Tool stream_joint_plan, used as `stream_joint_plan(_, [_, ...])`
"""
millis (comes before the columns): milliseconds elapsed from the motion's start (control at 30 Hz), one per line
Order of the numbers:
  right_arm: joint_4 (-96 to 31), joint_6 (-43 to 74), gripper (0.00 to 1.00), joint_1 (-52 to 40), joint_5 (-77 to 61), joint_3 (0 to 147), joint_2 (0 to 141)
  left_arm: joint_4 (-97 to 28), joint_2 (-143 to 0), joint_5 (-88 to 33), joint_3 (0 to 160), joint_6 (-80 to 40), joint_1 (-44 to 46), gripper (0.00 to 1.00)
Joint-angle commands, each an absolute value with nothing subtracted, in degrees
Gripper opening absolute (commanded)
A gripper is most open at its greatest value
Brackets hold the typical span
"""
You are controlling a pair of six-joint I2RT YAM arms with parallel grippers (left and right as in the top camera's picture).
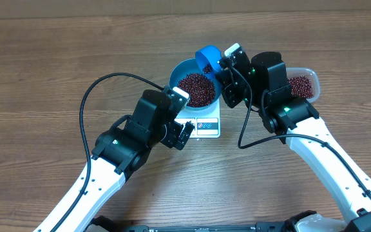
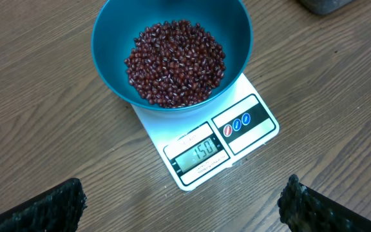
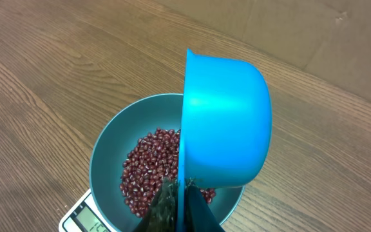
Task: Scoop item into bowl and weigh 150g on scale
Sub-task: 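Keep trickling beans from the scoop until the scale reads 150 g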
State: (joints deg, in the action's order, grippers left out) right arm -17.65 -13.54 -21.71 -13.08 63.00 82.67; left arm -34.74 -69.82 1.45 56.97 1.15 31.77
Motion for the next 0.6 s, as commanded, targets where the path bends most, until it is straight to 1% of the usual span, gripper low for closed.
stream_joint_plan(0, [-17.6,-13.5,0.04,-21.3,-13.0,64.4,83.1,-34.7,-70.0,0.6,56.8,0.4,31.5,1.00])
stream_joint_plan(567, [-18.8,-13.5,0.04,-21.3,-13.0,64.4,83.1,-34.7,-70.0,0.6,56.8,0.4,31.5,0.99])
